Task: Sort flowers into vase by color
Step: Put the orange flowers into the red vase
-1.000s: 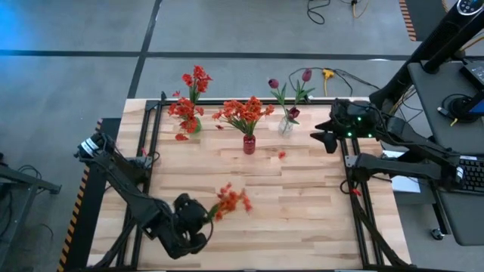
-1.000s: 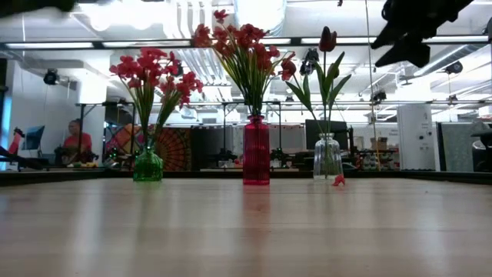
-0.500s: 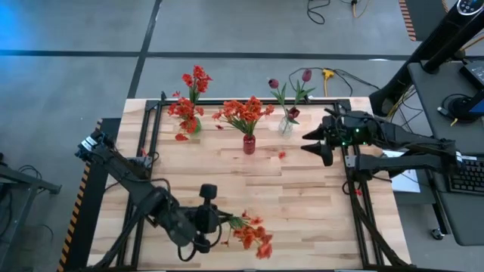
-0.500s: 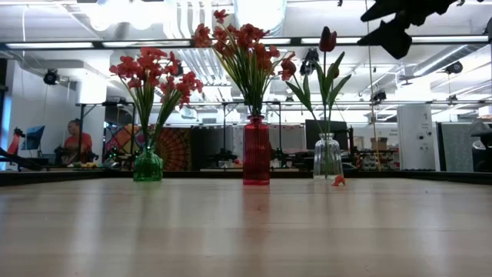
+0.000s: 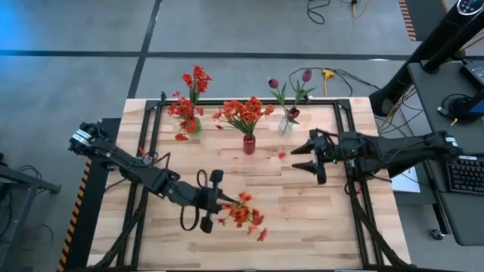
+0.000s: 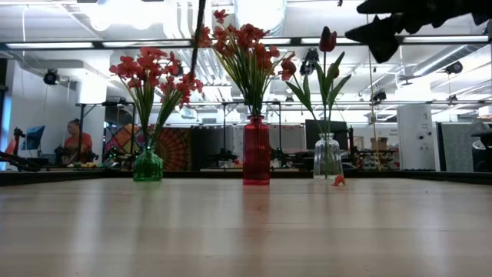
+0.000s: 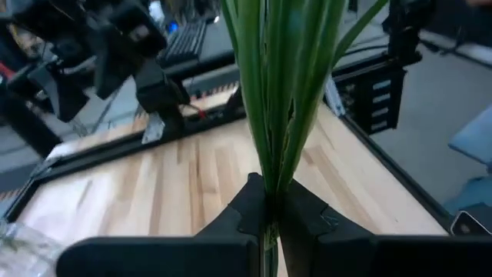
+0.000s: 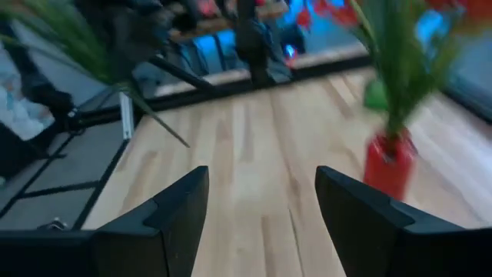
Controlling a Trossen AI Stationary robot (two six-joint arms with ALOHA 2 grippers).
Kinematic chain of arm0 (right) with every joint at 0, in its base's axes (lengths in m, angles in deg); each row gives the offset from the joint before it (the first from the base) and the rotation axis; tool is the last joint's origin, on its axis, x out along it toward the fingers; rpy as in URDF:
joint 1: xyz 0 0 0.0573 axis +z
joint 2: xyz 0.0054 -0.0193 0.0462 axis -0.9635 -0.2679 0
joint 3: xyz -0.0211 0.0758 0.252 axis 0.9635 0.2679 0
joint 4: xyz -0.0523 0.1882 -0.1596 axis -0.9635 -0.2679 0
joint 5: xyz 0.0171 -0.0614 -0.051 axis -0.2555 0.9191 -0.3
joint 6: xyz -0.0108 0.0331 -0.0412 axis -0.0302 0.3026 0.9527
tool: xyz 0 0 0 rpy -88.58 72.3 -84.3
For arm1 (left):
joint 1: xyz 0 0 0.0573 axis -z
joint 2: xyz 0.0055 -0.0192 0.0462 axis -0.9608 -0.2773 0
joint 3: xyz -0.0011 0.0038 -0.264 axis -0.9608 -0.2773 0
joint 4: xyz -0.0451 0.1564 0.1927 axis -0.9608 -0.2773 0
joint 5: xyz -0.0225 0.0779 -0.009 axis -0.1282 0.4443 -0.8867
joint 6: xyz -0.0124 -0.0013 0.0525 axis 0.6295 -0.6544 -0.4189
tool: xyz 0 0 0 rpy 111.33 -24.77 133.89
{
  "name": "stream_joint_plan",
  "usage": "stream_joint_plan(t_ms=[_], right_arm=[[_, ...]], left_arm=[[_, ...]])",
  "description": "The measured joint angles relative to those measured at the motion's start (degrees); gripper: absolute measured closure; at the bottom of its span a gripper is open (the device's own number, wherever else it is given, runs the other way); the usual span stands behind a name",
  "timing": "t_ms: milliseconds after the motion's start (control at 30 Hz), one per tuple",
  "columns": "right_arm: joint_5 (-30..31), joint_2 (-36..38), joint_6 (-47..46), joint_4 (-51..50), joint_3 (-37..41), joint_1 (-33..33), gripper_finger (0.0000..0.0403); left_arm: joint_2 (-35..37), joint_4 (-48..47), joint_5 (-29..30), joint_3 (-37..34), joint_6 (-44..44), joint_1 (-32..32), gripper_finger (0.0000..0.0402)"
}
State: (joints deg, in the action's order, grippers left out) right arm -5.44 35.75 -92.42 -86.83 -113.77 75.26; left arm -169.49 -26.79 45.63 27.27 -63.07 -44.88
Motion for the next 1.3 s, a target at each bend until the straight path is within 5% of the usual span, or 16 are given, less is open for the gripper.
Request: stream_joint_plan(t_ms=[233,467,1300], right_arm=[[6.4,-7.7,9.7,27.3,8.6,6.6,0.0172],[8.7,-21.5,15.7,43.6,7.7,11.5,0.0172],[10.0,-47.1,18.3,44.2,-16.1,13.9,0.0172]], left_arm=[[2.2,18.6,-0.6,-10.7,-3.7,-3.6,0.0398],[1.0,20.8,-1.1,-13.4,1.6,-7.6,0.0398],[-0.2,22.5,-1.6,-13.1,1.8,-7.5,0.0397]])
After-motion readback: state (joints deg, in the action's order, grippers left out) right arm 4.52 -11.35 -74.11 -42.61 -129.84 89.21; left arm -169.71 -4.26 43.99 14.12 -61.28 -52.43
